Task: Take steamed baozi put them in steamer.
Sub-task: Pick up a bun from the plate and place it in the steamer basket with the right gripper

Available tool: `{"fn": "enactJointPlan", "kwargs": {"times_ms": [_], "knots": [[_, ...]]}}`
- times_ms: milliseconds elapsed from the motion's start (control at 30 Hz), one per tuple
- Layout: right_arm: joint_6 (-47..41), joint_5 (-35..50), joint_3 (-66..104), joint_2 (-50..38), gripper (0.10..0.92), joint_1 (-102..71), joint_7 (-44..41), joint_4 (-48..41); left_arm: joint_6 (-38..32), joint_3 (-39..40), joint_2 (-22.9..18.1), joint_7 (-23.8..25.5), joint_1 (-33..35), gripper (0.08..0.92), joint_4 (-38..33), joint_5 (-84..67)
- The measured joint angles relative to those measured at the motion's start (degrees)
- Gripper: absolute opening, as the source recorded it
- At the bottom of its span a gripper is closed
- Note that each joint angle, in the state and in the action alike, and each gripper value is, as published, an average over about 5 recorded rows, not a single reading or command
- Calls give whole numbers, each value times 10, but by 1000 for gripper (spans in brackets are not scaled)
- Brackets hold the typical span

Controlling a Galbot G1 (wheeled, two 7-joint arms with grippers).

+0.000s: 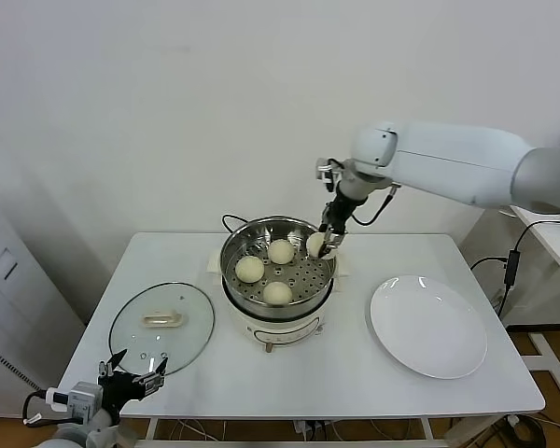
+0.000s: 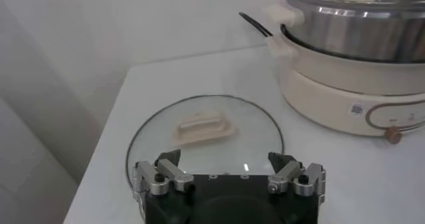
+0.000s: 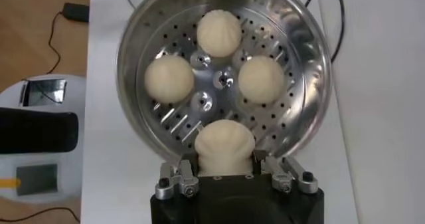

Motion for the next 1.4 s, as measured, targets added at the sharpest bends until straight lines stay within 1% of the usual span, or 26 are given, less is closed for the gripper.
{"fn": "enactJointPlan", "kwargs": {"times_ms": [267, 867, 967, 1100, 1233, 1333, 1400], "knots": [[-20, -6, 4, 30, 484, -27, 29, -6, -1, -3, -1, 0, 1, 823, -1, -1], [-34, -42, 23, 49, 484, -97, 68, -25, -2, -4, 1, 0, -1, 823, 3, -4], [-34, -47, 26, 50, 498, -105, 73, -29, -2, -4, 2, 0, -2, 823, 4, -4], [-35, -50, 32, 50, 584, -112, 77, -32, -3, -4, 2, 0, -3, 823, 4, -5], [-35, -48, 40, 48, 705, -115, 78, -33, -3, -4, 2, 0, -2, 823, 4, -5], [-36, -44, 50, 44, 780, -113, 77, -31, -3, -5, 1, 0, -1, 823, 2, -5], [-38, -39, 58, 38, 806, -110, 77, -30, -3, -6, 1, 0, 1, 823, 1, -5]]}}
